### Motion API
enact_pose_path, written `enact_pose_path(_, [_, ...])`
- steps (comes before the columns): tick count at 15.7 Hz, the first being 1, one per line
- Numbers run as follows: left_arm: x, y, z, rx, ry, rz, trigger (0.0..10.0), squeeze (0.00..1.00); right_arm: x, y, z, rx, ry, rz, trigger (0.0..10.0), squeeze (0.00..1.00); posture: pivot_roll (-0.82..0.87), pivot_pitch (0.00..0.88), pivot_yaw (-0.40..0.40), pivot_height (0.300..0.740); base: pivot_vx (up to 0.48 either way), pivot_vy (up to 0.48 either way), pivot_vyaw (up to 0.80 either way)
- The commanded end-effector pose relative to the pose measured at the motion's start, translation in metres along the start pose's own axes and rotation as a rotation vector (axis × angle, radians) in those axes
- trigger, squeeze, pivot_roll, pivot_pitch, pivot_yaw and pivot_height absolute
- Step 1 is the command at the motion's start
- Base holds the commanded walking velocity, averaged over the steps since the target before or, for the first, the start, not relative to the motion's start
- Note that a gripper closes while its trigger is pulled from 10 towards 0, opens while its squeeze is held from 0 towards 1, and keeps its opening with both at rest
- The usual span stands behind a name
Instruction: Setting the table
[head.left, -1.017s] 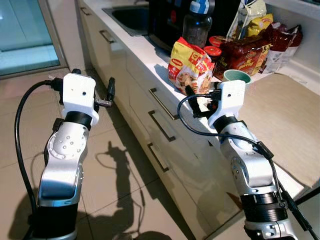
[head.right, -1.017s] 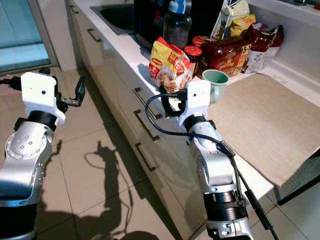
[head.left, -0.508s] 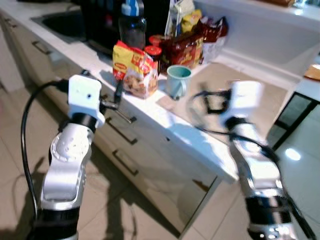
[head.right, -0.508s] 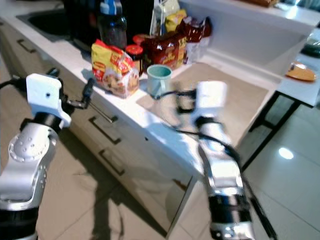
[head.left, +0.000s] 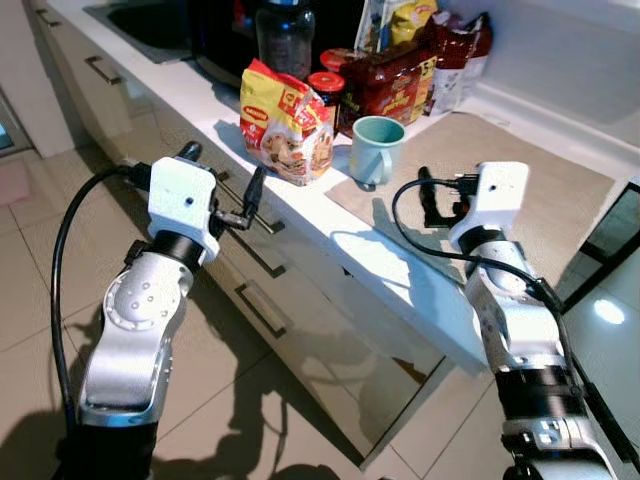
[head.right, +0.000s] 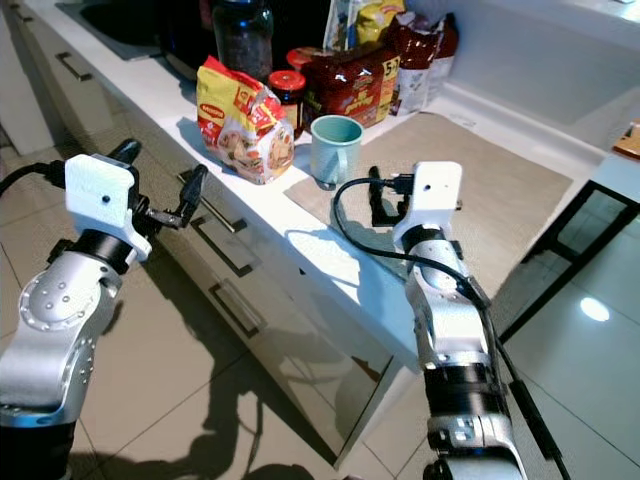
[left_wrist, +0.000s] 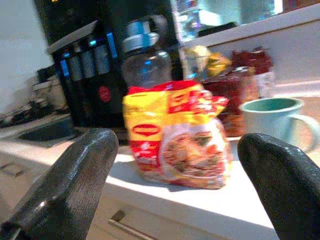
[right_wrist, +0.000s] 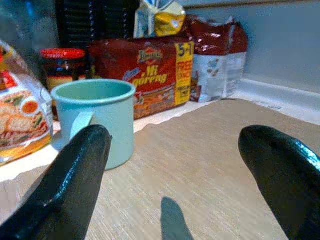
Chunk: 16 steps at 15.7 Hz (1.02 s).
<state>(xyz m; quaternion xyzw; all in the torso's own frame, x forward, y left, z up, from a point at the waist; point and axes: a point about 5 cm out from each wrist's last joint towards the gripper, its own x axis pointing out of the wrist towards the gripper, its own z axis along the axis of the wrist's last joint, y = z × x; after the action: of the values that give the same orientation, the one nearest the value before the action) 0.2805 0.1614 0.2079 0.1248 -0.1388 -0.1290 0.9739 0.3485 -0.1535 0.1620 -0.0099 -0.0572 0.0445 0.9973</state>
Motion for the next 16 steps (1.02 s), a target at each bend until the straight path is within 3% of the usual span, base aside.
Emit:
enact_pose_path(1, [-0.001, -0.007, 0.001, -0.004, 0.003, -0.053, 10.0, 0.0, 0.006, 0.0, 0.005, -0.032, -0.031, 0.023, 10.0, 1.0, 0.14, 0.0, -0.045, 0.74, 0.0, 0.0, 0.0])
enact_pose_path(2, [-0.002, -0.011, 0.0, -0.017, 0.012, -0.095, 10.0, 0.0, 0.014, 0.001, 0.004, -0.048, -0.028, 0.026, 10.0, 1.0, 0.14, 0.0, -0.045, 0.74, 0.0, 0.0, 0.0])
enact_pose_path(4, [-0.014, -0.031, -0.005, -0.061, 0.068, -0.325, 10.0, 0.04, 0.03, -0.004, 0.007, -0.077, -0.019, -0.002, 10.0, 1.0, 0.16, 0.0, -0.044, 0.74, 0.0, 0.0, 0.0])
enact_pose_path(6, [-0.023, -0.04, -0.007, -0.091, 0.098, -0.423, 10.0, 0.08, 0.042, 0.0, 0.009, -0.088, -0.001, 0.032, 10.0, 1.0, 0.17, 0.0, -0.038, 0.74, 0.0, 0.0, 0.0])
enact_pose_path(8, [-0.021, -0.039, -0.006, -0.077, 0.101, -0.424, 10.0, 0.02, 0.05, 0.006, 0.008, -0.065, 0.025, 0.069, 10.0, 1.0, 0.18, 0.0, -0.037, 0.74, 0.0, 0.0, 0.0])
enact_pose_path(12, [-0.022, -0.03, 0.002, -0.058, 0.094, -0.394, 10.0, 0.02, 0.058, 0.028, 0.013, 0.038, 0.011, 0.191, 10.0, 1.0, 0.21, 0.0, -0.046, 0.74, 0.0, 0.0, 0.0])
enact_pose_path(16, [-0.03, -0.032, 0.003, -0.073, 0.11, -0.403, 10.0, 0.03, 0.058, 0.029, 0.009, -0.027, 0.024, 0.155, 10.0, 1.0, 0.24, 0.014, -0.051, 0.74, 0.0, 0.0, 0.0])
